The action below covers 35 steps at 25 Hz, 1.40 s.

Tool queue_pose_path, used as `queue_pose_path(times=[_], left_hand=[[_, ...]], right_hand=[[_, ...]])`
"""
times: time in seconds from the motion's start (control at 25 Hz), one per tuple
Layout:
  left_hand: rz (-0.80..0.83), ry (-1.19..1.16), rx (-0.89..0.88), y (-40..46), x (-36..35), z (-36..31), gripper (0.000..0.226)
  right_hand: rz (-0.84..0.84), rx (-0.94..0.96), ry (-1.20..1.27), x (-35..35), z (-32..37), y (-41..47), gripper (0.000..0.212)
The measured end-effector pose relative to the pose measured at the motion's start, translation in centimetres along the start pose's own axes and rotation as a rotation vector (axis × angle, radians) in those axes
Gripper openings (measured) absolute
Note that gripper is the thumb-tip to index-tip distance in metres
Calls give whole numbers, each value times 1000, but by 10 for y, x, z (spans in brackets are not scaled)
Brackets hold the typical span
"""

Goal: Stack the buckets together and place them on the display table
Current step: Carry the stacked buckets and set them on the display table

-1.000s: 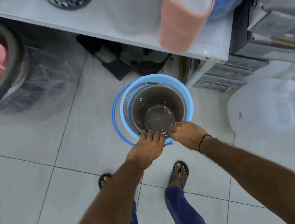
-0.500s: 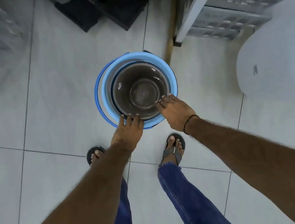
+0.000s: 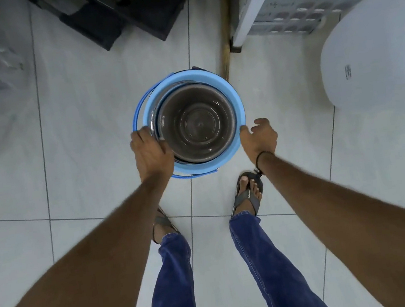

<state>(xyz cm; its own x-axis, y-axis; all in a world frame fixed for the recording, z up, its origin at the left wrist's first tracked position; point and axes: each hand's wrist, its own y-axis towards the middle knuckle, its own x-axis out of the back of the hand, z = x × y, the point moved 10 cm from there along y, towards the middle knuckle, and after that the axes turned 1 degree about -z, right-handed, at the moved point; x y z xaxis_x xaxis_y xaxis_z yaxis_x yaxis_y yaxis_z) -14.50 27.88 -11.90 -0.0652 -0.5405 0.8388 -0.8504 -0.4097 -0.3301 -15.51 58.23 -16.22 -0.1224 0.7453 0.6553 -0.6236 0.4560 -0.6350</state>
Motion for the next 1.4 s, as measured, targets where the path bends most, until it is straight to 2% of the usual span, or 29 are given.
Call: queue_pose_path(times=[0.08,0.2,0.32,0.44,0.64,0.8,0.88,1.04,1.2,1.32,1.4], left_hand=[[-31,-97,156,23,-5,19,38],[47,-218,359,44,-22,51,39],[65,-289,354,53,-21,66,40],[140,-347,326,55,-26,72,41],[310,-442,444,51,-48,84,36],[265,-424,382,48,-54,81,52],[214,-441,384,45,-52,80,51],[269,-550,556,32,-56,92,46],[261,-607,671,2,-18,109,42],[225,-634,760,-32,46,121,59],[192,-641,785,-55,116,121,68]], right_hand=[[70,-53,44,-14,2,19,37],[107,-126,152,-22,0,36,25],[215,-256,316,-35,-12,36,26],[270,-291,390,-42,-11,32,27],[325,-379,403,-56,-13,25,34],[409,-440,461,-75,-11,18,43],[453,-414,548,-84,-11,16,39],[399,-385,562,-70,-18,9,26],[443,-336,448,-49,6,-32,30],[522,-311,489,-36,45,-90,25],[573,-311,528,-21,85,-147,32]])
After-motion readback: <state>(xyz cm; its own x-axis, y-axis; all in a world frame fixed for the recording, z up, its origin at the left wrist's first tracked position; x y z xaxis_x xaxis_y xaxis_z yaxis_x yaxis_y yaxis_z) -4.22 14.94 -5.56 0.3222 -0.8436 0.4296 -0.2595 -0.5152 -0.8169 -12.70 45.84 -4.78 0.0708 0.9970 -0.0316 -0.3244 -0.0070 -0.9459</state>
